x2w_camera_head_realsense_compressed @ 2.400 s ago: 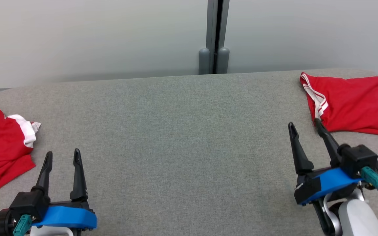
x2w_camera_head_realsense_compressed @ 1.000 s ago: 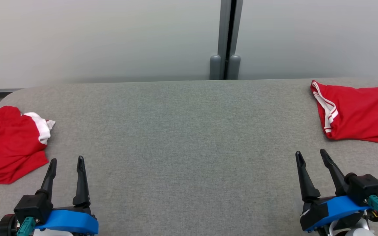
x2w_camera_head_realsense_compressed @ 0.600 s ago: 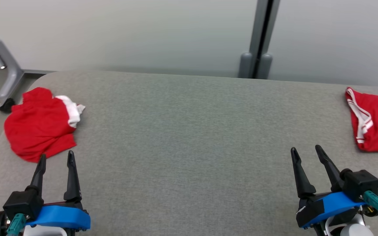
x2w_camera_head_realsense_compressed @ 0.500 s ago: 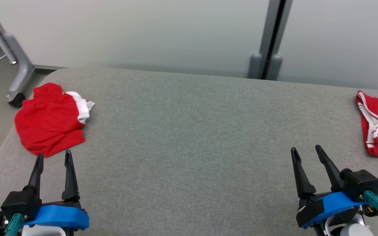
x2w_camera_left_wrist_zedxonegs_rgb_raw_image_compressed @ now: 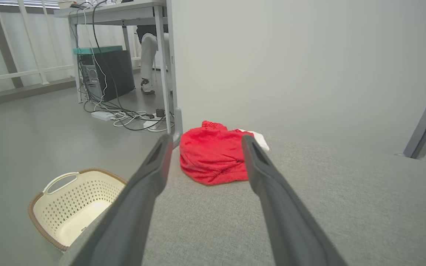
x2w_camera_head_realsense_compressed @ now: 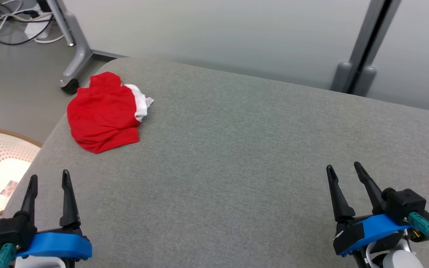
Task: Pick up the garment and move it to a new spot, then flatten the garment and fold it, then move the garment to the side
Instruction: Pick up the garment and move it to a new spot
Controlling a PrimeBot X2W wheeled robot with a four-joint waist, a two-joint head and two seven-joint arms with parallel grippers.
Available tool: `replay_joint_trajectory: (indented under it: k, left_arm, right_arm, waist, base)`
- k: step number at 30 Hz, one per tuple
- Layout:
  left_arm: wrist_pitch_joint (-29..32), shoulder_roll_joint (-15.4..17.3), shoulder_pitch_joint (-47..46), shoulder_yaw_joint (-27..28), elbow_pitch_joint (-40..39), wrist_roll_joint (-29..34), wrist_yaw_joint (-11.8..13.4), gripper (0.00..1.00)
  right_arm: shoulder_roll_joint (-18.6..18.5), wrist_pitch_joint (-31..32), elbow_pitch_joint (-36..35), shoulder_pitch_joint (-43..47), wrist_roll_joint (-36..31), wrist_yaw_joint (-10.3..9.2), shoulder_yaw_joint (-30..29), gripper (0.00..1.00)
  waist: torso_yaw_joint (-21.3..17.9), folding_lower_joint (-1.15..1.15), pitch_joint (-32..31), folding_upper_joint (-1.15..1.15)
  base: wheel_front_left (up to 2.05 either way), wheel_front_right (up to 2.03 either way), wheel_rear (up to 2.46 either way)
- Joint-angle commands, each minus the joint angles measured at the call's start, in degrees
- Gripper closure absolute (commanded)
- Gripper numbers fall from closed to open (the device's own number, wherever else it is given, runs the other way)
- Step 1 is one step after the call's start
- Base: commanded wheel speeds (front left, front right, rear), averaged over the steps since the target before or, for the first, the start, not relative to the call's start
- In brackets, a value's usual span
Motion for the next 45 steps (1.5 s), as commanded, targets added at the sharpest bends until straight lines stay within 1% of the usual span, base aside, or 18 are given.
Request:
replay_joint_trajectory:
  k: [1, 5, 10, 16, 21, 26, 29, 31, 36, 38, 41, 43, 45]
  left_arm:
    - [-0.3, 0.4, -0.2, 0.4, -0.1, 0.0, 0.4, 0.0]
    - [-0.4, 0.9, 0.3, 0.8, -0.2, -0.4, 0.6, 0.0]
    - [-0.4, 1.4, 0.6, 1.1, -0.1, -0.6, 0.9, 0.0]
    - [-0.6, 1.5, -0.8, 1.3, -0.3, -1.4, 1.0, 0.0]
    - [-0.7, 3.3, -5.3, 2.5, 0.4, -2.4, 0.0, 0.0]
    - [-1.0, 6.9, -13.1, 4.7, 2.3, -3.6, -1.1, 0.0]
    - [-1.0, 10.0, -18.2, 5.7, 3.8, -3.7, -2.0, 0.0]
    - [-0.9, 12.1, -21.9, 6.1, 5.2, -3.8, -2.7, 0.0]
    - [0.4, 15.7, -30.2, 6.4, 8.4, -4.9, -3.8, 0.0]
    - [1.5, 17.1, -33.4, 6.4, 10.8, -5.8, -4.3, 0.0]
    - [3.9, 18.2, -37.5, 5.9, 16.0, -7.5, -5.3, 0.0]
    - [4.3, 19.2, -39.7, 5.6, 19.4, -8.0, -5.7, 0.0]
    - [5.5, 19.3, -41.2, 4.9, 23.2, -9.2, -6.1, 0.0]
  right_arm:
    - [-0.1, 0.2, 0.1, -0.7, -0.4, 0.01, 0.0, 0.0]
    - [-0.1, -0.1, 0.7, -0.9, -0.2, 0.01, 0.2, 0.0]
    - [-0.1, -0.2, 1.2, -1.0, 0.1, 0.01, 0.7, 0.0]
    - [-0.1, 0.2, 1.2, -1.4, -0.4, 0.01, 1.2, 0.0]
    - [-0.1, 0.9, -0.2, -2.6, -1.7, 0.01, 0.7, 0.0]
    - [-0.1, 2.4, -3.3, -4.7, -4.2, 0.01, 0.5, 0.0]
    - [-0.1, 3.5, -5.5, -6.6, -5.4, 0.01, 0.9, 0.0]
    - [-0.1, 4.1, -7.2, -7.7, -6.3, 0.01, 0.7, 0.0]
    - [-0.1, 5.6, -12.1, -9.7, -8.5, 0.01, -0.2, 0.0]
    - [-0.1, 6.3, -14.2, -10.2, -9.1, 0.01, -0.5, 0.0]
    - [-0.1, 7.0, -17.0, -10.4, -10.1, 0.01, -1.3, 0.0]
    - [-0.1, 7.5, -18.4, -10.6, -10.3, 0.01, -1.7, 0.0]
    - [-0.1, 7.8, -19.2, -10.8, -10.6, 0.01, -1.7, 0.0]
  waist:
    - [0.8, 0.0, 0.5, 0.0]
    - [1.8, 0.0, 0.4, 0.0]
    - [1.9, 0.0, 0.1, 0.0]
    - [0.5, 0.0, 0.8, 0.0]
    - [-1.2, 0.0, 3.5, 0.0]
    - [-3.9, 0.0, 8.3, 0.0]
    - [-5.9, 0.0, 11.9, 0.0]
    - [-7.1, 0.0, 14.3, 0.0]
    - [-9.9, 0.0, 20.3, 0.0]
    - [-11.0, 0.0, 22.5, 0.0]
    - [-12.2, 0.0, 24.9, 0.0]
    - [-13.0, 0.0, 26.2, 0.0]
    - [-13.7, 0.0, 27.2, 0.0]
  base:
    - [0.0, 0.0, 0.0]
    - [0.0, 0.0, 0.0]
    - [0.0, 0.0, 0.0]
    - [0.0, 0.0, 0.0]
    - [0.0, 0.0, 0.0]
    - [0.0, 0.0, 0.0]
    - [0.0, 0.0, 0.0]
    - [0.0, 0.0, 0.0]
    - [0.0, 0.0, 0.0]
    - [0.0, 0.0, 0.0]
    - [0.0, 0.0, 0.0]
    - [0.0, 0.0, 0.0]
    - [0.0, 0.0, 0.0]
